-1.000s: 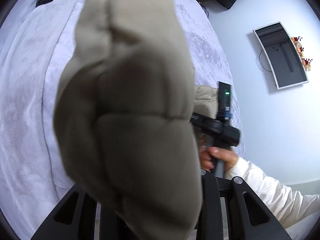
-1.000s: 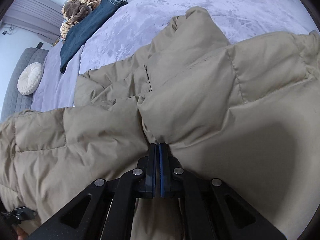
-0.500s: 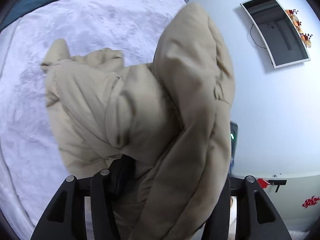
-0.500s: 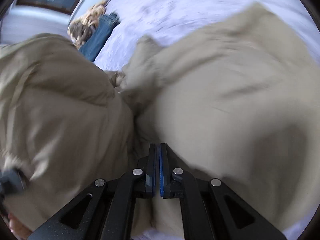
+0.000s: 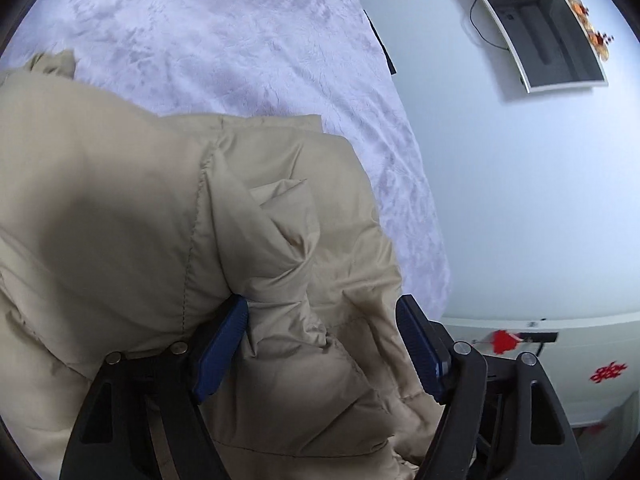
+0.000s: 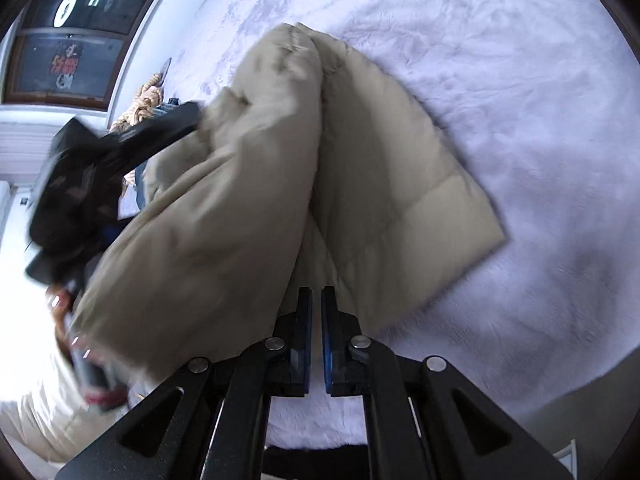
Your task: Fold large clothes
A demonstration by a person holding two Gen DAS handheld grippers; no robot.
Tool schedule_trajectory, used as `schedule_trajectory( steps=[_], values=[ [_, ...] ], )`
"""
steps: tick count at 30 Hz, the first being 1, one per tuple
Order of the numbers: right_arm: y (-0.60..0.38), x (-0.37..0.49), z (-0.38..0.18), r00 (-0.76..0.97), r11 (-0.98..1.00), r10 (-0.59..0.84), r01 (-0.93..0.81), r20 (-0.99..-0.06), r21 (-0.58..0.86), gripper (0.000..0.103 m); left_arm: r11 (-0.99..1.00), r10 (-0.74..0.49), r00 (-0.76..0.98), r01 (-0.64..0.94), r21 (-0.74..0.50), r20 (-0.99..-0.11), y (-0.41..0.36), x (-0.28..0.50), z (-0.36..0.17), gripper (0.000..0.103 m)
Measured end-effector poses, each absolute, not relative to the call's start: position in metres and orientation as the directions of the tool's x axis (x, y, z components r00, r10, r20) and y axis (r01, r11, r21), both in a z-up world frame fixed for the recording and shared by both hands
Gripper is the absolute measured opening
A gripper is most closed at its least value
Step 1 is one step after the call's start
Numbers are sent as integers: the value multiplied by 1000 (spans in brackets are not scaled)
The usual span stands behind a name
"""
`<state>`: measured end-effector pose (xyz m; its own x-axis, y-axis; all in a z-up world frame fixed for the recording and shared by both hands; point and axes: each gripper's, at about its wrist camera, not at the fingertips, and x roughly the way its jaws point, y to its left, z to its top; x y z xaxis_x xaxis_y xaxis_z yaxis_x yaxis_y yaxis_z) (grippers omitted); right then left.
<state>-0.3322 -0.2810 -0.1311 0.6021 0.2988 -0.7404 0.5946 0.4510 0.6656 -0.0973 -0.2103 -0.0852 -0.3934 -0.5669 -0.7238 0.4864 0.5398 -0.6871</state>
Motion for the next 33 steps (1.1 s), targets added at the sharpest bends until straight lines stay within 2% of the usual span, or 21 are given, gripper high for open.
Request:
schedule_trajectory(
  steps=[1,3,7,10,11,12,13,14,18,22,26,30,33],
  values=[
    [-278,-339,-121,614,461,293,580,-732,671,60,542,-561,-383,500,-675,-734,-213,-102,-83,76],
    [-271,-349,-103,643,472,290,548,-709,690,82,544,-552,-361,527,-653,-751,-193,-99,-84,76],
    [-260,-340,-86,671,475,341,481,-658,737,85,541,-535,-295,600,-589,-792,-211,-102,-66,76],
    [-264,-315,-96,651,476,301,531,-697,701,85,507,-573,-182,687,-520,-799,-206,-94,-47,76],
    [-266,-309,-101,635,480,279,558,-720,677,85,509,-586,-116,717,-476,-802,-199,-91,-35,76],
    [-267,-307,-102,623,492,240,583,-745,647,72,520,-592,-56,735,-434,-804,-198,-87,-31,76],
    [-269,-301,-104,594,525,198,607,-779,597,24,546,-590,20,746,-380,-807,-193,-77,-29,76],
    [-270,-294,-103,553,566,169,623,-816,540,15,578,-578,92,747,-327,-811,-190,-66,-30,76],
    [-268,-290,-90,528,685,55,597,-847,417,13,703,-447,276,697,-143,-851,-154,-25,-57,76],
    [-273,-298,-97,503,698,14,614,-864,368,13,731,-434,263,662,-166,-862,-159,-11,-87,76],
    [-283,-315,-112,464,656,-18,674,-886,340,13,685,-446,267,716,-134,-854,-241,-33,-117,76],
    [-316,-337,-147,456,562,0,736,-890,377,14,656,-449,229,741,-145,-864,-275,-47,-128,76],
    [-334,-336,-173,467,512,68,742,-882,433,17,662,-428,230,739,-129,-874,-287,-49,-136,76]
  ],
)
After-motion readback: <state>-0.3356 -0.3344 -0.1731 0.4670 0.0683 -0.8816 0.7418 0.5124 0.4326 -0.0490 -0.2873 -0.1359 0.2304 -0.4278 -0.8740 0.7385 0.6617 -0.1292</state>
